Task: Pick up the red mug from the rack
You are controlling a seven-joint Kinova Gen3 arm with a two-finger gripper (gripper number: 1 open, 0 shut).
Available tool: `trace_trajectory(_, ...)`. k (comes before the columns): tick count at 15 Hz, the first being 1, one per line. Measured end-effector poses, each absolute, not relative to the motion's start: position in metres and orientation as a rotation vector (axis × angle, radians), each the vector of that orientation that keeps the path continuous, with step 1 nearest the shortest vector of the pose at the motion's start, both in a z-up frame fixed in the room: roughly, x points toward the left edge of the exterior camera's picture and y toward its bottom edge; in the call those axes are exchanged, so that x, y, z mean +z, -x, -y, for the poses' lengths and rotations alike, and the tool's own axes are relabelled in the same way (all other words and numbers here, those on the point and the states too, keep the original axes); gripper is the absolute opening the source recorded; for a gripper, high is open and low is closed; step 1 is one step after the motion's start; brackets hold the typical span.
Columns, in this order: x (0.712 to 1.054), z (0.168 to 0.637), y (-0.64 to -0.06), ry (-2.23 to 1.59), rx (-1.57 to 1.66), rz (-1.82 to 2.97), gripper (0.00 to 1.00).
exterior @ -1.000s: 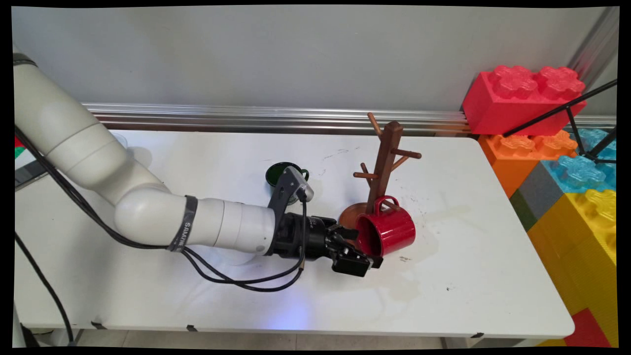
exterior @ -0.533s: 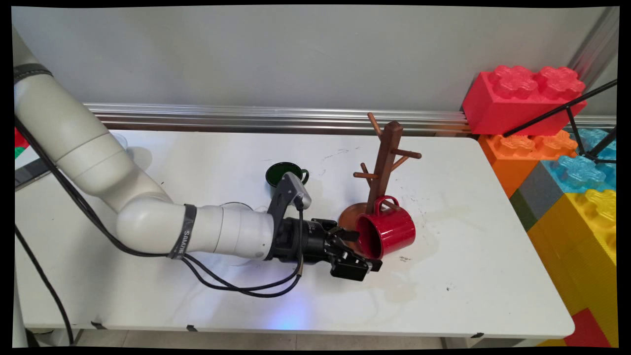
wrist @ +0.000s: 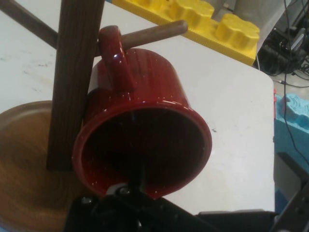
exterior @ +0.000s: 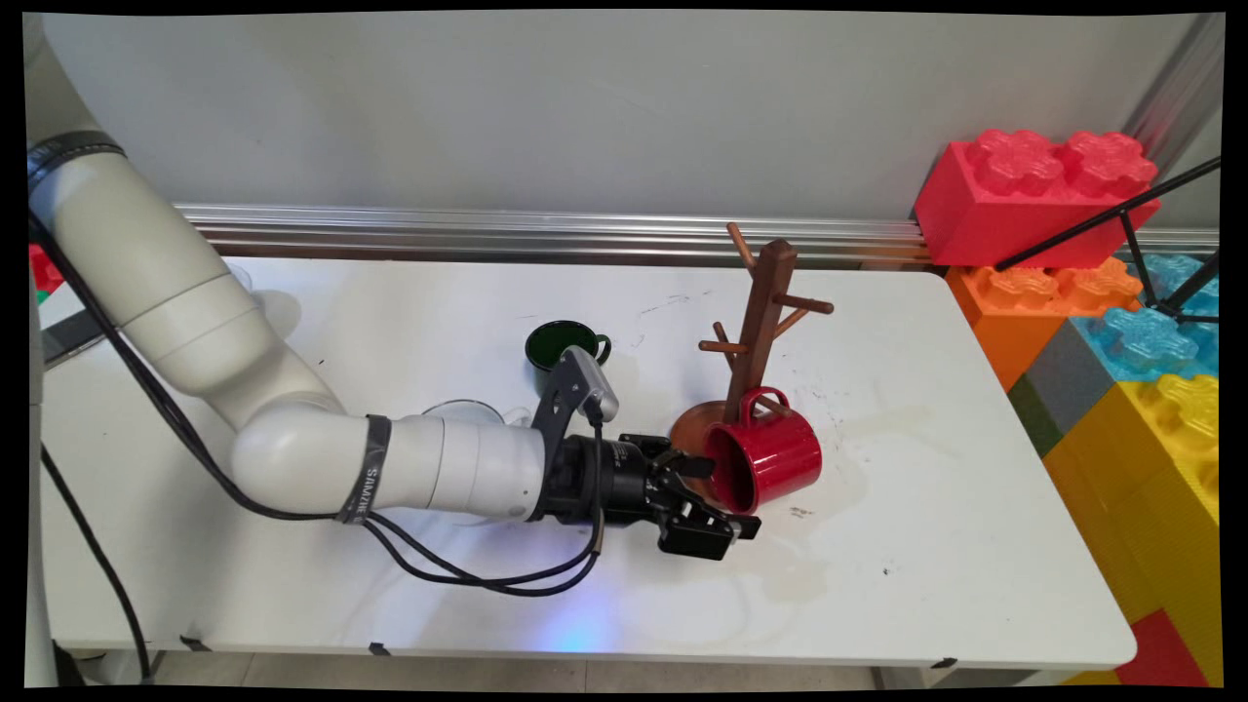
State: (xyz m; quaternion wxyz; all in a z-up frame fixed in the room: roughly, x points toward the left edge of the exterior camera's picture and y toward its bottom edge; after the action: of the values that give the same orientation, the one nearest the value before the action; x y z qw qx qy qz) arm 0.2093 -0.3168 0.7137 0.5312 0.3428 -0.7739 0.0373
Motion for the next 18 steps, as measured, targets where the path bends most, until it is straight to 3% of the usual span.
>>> trace_trajectory(18, 0.714, 0.318, -0.181, -0.867, 0.118, 1.811, 1.00)
